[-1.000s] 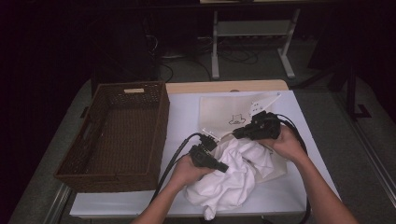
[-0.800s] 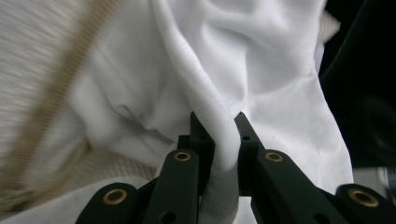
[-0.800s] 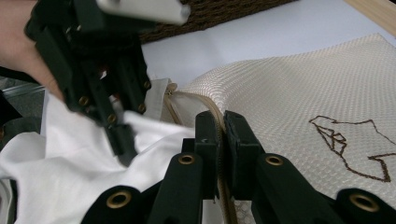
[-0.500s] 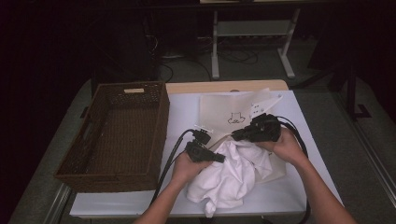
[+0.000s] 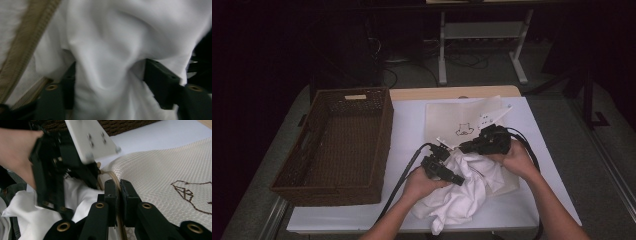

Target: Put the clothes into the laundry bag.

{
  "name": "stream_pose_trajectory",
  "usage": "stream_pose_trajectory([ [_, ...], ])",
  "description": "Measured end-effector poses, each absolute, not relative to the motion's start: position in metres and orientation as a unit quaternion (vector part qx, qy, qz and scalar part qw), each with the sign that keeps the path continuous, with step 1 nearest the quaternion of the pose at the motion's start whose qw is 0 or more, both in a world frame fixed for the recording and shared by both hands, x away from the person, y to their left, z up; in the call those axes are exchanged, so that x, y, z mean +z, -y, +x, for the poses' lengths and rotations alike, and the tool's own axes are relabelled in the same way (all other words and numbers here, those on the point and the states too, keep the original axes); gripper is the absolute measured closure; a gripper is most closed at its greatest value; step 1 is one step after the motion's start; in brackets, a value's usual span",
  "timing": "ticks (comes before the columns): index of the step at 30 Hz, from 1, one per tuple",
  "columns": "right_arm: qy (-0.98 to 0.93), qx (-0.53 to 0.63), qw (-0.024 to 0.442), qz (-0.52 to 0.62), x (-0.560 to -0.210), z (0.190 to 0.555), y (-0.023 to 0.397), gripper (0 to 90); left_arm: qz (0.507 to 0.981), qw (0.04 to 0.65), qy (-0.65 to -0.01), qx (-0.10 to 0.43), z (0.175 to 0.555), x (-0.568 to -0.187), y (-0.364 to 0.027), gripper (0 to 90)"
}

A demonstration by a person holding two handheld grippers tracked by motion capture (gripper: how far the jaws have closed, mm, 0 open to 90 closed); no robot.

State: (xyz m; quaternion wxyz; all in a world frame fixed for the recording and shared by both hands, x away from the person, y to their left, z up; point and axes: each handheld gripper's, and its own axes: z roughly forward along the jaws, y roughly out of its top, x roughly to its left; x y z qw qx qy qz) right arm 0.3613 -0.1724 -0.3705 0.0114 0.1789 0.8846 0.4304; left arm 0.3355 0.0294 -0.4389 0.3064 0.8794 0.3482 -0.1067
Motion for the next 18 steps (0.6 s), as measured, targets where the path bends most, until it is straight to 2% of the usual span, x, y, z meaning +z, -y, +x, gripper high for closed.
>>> stream_pose_trajectory([
  [2,-0.884,0.432,0.012,0.178,-0.371,0.361,0.172,84.2,0.879,0.318,-0.341,-0.099,0.337,-0.441,-0.029,60.8],
  [5,-0.884,0.433,0.014,0.176,-0.371,0.361,0.172,84.2,0.873,0.331,-0.343,-0.104,0.338,-0.441,-0.031,75.1],
  [6,-0.883,0.435,0.017,0.175,-0.369,0.36,0.174,84.2,0.862,0.352,-0.349,-0.106,0.337,-0.439,-0.036,78.1],
  [11,-0.882,0.437,0.019,0.177,-0.367,0.358,0.179,84.2,0.833,0.4,-0.366,-0.111,0.338,-0.429,-0.051,82.3],
  [13,-0.878,0.445,0.019,0.176,-0.366,0.357,0.181,84.3,0.806,0.433,-0.39,-0.104,0.339,-0.424,-0.063,82.9],
  [18,-0.878,0.446,0.019,0.172,-0.365,0.351,0.181,84.3,0.779,0.449,-0.426,-0.103,0.339,-0.436,-0.067,83.0],
])
